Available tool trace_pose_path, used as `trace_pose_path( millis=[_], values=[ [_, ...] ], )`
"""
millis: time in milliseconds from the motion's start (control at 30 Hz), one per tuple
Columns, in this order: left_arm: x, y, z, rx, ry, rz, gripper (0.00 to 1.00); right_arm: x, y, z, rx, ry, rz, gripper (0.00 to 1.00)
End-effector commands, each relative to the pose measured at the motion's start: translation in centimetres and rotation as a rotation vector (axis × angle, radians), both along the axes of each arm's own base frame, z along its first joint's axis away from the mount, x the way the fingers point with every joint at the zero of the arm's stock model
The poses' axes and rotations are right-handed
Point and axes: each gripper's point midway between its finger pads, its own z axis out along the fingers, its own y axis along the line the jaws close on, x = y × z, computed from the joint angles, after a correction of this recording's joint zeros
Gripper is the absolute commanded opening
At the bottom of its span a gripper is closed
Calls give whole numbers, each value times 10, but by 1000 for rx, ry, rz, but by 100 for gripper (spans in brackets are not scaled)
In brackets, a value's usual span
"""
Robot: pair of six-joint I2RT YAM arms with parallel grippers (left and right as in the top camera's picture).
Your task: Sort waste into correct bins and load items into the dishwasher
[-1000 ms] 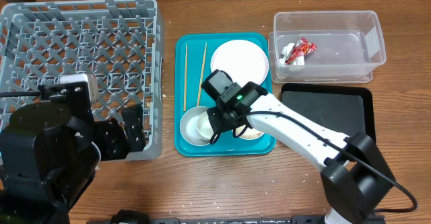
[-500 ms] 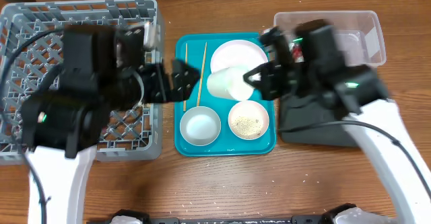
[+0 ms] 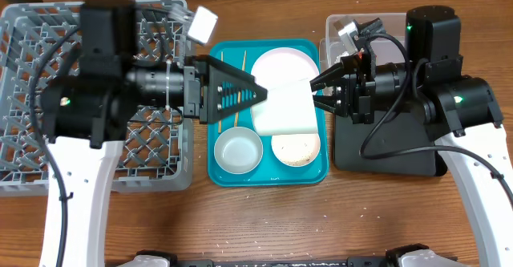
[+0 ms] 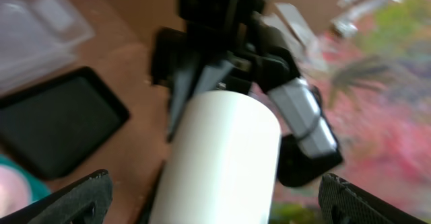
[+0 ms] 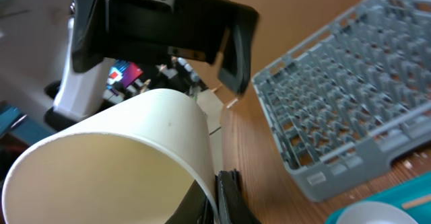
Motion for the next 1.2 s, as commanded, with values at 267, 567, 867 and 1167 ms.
trace_pose_path(
  millis=[267, 567, 867, 1167],
  values=[
    [-41, -26, 12, -72, -83, -203, 69, -11, 1, 23, 51, -53, 57, 4],
    [-44, -26, 11, -69, -37, -206, 84, -3, 2, 18, 23, -34, 8, 4],
    [-45, -25, 8, -59, -6, -201, 63, 0, 3, 23, 31, -66, 3, 4],
    [-46, -25, 8, -59, 26, -200, 91, 6, 3, 25, 23, -55, -27, 4]
  ],
)
